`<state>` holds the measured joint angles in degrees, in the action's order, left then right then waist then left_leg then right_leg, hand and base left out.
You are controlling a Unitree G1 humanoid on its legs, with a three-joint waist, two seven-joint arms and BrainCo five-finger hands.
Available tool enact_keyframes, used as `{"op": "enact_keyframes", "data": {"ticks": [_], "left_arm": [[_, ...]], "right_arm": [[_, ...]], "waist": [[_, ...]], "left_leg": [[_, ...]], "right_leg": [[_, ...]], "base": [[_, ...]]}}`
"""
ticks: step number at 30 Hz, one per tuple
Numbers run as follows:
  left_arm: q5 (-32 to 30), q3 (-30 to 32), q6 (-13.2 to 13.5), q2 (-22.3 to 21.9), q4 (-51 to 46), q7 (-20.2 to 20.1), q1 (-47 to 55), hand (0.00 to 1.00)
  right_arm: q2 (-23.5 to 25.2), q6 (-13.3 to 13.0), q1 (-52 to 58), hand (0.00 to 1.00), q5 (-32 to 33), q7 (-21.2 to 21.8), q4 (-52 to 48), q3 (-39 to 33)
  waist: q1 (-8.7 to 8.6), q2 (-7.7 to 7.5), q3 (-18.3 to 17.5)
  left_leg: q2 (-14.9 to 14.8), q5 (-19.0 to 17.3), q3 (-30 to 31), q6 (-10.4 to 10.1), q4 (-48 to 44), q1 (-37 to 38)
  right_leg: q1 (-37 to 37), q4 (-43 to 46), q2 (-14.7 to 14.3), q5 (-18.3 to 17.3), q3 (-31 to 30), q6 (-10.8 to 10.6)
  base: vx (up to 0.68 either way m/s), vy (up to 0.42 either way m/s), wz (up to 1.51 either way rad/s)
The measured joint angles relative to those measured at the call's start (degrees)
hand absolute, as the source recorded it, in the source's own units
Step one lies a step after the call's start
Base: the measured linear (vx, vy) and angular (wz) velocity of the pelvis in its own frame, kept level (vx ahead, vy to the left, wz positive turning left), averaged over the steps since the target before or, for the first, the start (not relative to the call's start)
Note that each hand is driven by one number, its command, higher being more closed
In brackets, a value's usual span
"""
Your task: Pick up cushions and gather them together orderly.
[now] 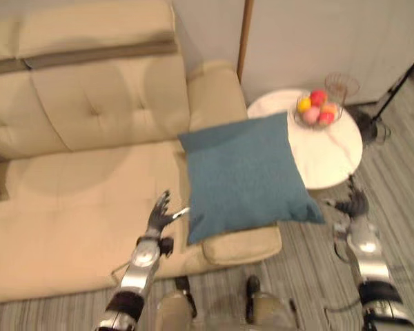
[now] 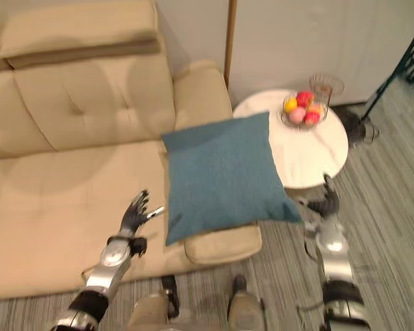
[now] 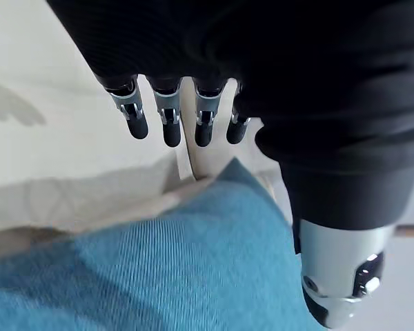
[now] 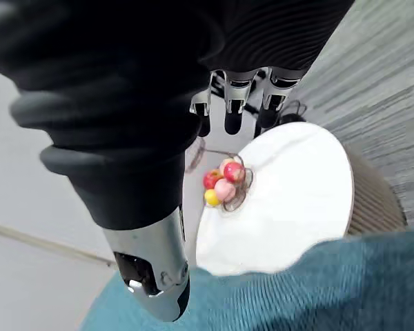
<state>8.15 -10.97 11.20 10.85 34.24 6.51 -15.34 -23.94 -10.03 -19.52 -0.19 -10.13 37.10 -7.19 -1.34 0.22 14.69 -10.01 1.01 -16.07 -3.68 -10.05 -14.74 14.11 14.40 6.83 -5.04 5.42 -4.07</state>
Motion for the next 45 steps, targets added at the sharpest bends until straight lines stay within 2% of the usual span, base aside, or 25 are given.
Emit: {"op": "enact_keyframes", "data": {"ticks": [3, 5, 6, 10, 14, 17, 21, 24, 26, 30, 31, 33, 34, 36, 38, 39, 41, 42, 43, 45], "left_arm": [[2.2, -2.2, 0.0, -0.5, 3.4, 0.9, -10.2, 0.0], [3.2, -2.9, 0.1, -0.9, 5.2, 1.5, -14.4, 0.0], [4.5, -3.3, 0.1, -1.7, 7.0, 2.4, -17.4, 1.0], [10.3, -4.2, 0.1, -2.8, 11.0, 5.5, -24.3, 1.0], [11.5, -4.3, 0.4, -2.3, 11.0, 6.5, -27.0, 1.0], [11.6, -4.4, 0.5, -0.4, 8.6, 7.4, -27.6, 1.0], [12.2, -4.6, 0.5, 1.6, 4.0, 7.6, -27.1, 1.0], [12.3, -4.6, 0.5, 3.5, -3.4, 7.7, -22.3, 1.0], [12.1, -4.5, 0.6, 3.7, -8.6, 7.8, -17.2, 1.0], [11.4, -4.4, 0.9, 3.8, -19.1, 8.6, -3.0, 1.0], [11.4, -4.3, 0.9, 3.8, -20.4, 8.6, -0.8, 1.0], [11.4, -3.5, 1.1, 3.0, -25.2, 8.6, 8.9, 1.0], [11.4, -3.1, 1.1, 2.7, -26.5, 8.6, 11.2, 1.0], [11.4, -1.6, 1.4, 1.3, -30.4, 8.6, 18.5, 1.0], [11.4, -1.0, 1.9, 1.2, -31.9, 8.6, 20.9, 1.0], [11.4, 0.0, 3.0, 1.2, -33.0, 8.6, 21.8, 1.0], [11.4, 0.1, 3.2, 1.1, -33.6, 8.6, 21.7, 1.0], [11.3, 0.1, 3.2, 0.9, -33.8, 8.6, 21.7, 1.0], [11.3, 0.2, 3.3, 0.9, -33.9, 8.6, 21.6, 1.0], [11.3, 0.3, 3.3, 0.5, -33.8, 8.6, 21.4, 1.0]], "right_arm": [[0.2, 1.3, -10.1, 0.0, 0.2, -0.5, 5.8, 4.9], [0.7, 1.7, -14.3, 0.0, 0.5, -1.3, 7.9, 6.5], [1.2, 1.8, -17.3, 1.0, 1.1, -1.8, 9.7, 7.1], [2.5, 2.7, -24.5, 1.0, 4.4, -2.6, 12.1, 10.7], [2.0, 2.7, -25.6, 1.0, 5.3, -3.7, 11.5, 12.2], [1.4, 2.7, -24.4, 1.0, 6.8, -3.8, 4.7, 15.2], [0.7, 2.5, -18.0, 1.0, 7.4, -3.8, -7.1, 17.0], [1.5, 2.4, -11.3, 1.0, 7.6, -3.6, -14.6, 19.0], [2.5, 2.4, -6.3, 1.0, 8.3, -3.5, -19.2, 19.4], [4.9, 2.1, 3.7, 1.0, 9.9, -1.9, -29.5, 20.8], [5.5, 1.9, 5.0, 1.0, 10.0, -1.7, -31.0, 21.0], [7.7, 1.2, 10.9, 1.0, 11.6, -0.2, -36.6, 22.7], [8.3, 0.9, 12.3, 1.0, 11.6, 0.3, -37.8, 23.2], [10.5, -1.0, 17.0, 1.0, 12.9, 1.5, -42.3, 25.3], [11.5, -2.1, 18.2, 1.0, 13.3, 1.9, -43.8, 26.8], [12.7, -3.6, 19.6, 1.0, 13.8, 2.8, -45.4, 27.6], [13.3, -5.2, 20.6, 1.0, 14.2, 2.8, -45.8, 27.8], [13.4, -5.4, 21.1, 1.0, 14.4, 2.8, -45.8, 27.8], [13.4, -5.5, 21.3, 1.0, 14.4, 2.8, -45.8, 27.8], [13.7, -6.3, 22.0, 1.0, 14.9, 2.8, -45.2, 27.8]], "waist": [[0.14, 0.2, 4.4], [0.1, 0.23, 5.9], [0.13, 0.19, 6.9], [0.03, 0.45, 8.1], [0.12, 0.95, 8.5], [-0.99, 1.01, 9.5], [-0.86, 1.0, 9.6], [-0.95, 1.0, 9.6], [-0.95, 0.98, 9.6], [-0.91, 0.87, 8.9], [-0.85, 0.79, 8.3], [-0.75, 0.64, 4.0], [-0.48, 0.45, 3.1], [0.69, -0.14, 0.8], [0.77, -0.78, -0.6], [0.89, -1.64, -1.3], [0.8, -1.92, -1.4], [0.89, -1.69, -1.6], [0.95, -1.06, -2.0], [0.6, -1.46, -2.1]], "left_leg": [[0.1, 1.6, -0.2, 0.6, 0.2, -3.1], [0.2, 2.3, -0.4, 0.9, 0.5, -4.5], [0.4, 3.0, -0.4, 1.0, 1.1, -5.1], [0.7, 5.1, -0.4, 1.0, 3.1, -6.9], [0.9, 5.8, -0.2, 1.1, 4.1, -7.1], [0.9, 5.8, -0.2, 1.1, 4.1, -6.9], [0.9, 5.8, -0.8, 1.1, 4.1, -6.2], [0.9, 5.7, -1.2, 1.0, 4.2, -3.7], [0.9, 5.0, -1.1, 0.2, 4.2, -1.1], [0.9, 3.7, -1.8, -0.2, 5.4, 4.0], [0.9, 3.7, -2.0, -0.2, 5.8, 4.5], [0.9, 3.7, -3.8, -0.2, 7.7, 6.2], [0.9, 3.7, -4.6, -0.2, 8.3, 7.2], [1.1, 3.3, -7.2, -0.5, 9.9, 11.3], [1.2, 3.0, -8.0, -0.6, 9.8, 11.9], [1.0, 2.2, -8.2, -0.5, 8.3, 11.3], [0.5, 0.6, -7.2, -0.1, 4.8, 10.1], [0.1, -0.4, -6.3, 0.5, 2.4, 9.0], [-1.5, -1.5, -5.3, 1.9, 1.4, 7.8], [-0.8, -1.3, -1.1, 2.2, -0.3, 7.1]], "right_leg": [[3.7, 0.6, 0.0, 1.3, -0.5, 0.0], [5.3, 0.8, 0.1, 1.9, -0.6, 0.0], [6.4, 1.3, 0.2, 2.0, -0.7, 0.0], [9.4, 1.8, 0.2, 2.7, -0.9, 0.4], [10.4, 2.5, 0.2, 2.7, -1.0, 0.4], [10.4, 2.6, 0.2, 2.7, -1.3, 0.4], [10.3, 2.7, 0.2, 2.7, -2.0, 0.4], [7.9, 2.5, 0.2, 2.7, -2.5, 0.4], [5.2, 2.1, 0.1, 2.2, -2.6, 0.2], [0.1, 0.0, -0.3, 1.7, -3.4, -0.1], [-0.2, -0.4, -0.4, 1.7, -3.8, -0.2], [-1.0, -2.4, -0.7, 2.4, -4.8, -0.6], [-1.5, -2.9, -0.8, 2.7, -5.5, -0.7], [-3.8, -3.9, -1.1, 3.0, -7.7, -0.8], [-3.9, -4.0, -1.2, 3.2, -8.7, -1.1], [-3.9, -3.8, -1.0, 3.3, -8.8, -1.2], [-3.9, -2.1, -0.7, 3.4, -8.5, -1.4], [-4.0, -1.0, -0.8, 4.3, -8.7, -2.9], [-3.5, 1.6, -1.3, 3.0, -9.2, -4.5], [-3.4, 18.1, -1.4, -3.9, -10.6, -3.5]], "base": [[-0.16, 0.024, -0.04], [-0.09, 0.027, -0.01], [-0.07, 0.02, 0.02], [-0.06, 0.0, 0.0], [-0.02, -0.003, 0.0], [0.0, -0.002, -0.03], [0.04, -0.006, -0.08], [0.07, -0.004, -0.06], [0.06, -0.002, -0.03], [0.02, 0.001, -0.09], [0.02, 0.004, -0.22], [0.06, 0.003, -0.31], [0.11, 0.004, -0.43], [0.08, 0.019, -0.56], [0.02, 0.015, -0.31], [-0.02, 0.007, -0.04], [-0.05, 0.019, 0.14], [-0.11, 0.028, 0.28], [-0.12, 0.01, 0.43], [-0.07, -0.043, 0.99]]}}
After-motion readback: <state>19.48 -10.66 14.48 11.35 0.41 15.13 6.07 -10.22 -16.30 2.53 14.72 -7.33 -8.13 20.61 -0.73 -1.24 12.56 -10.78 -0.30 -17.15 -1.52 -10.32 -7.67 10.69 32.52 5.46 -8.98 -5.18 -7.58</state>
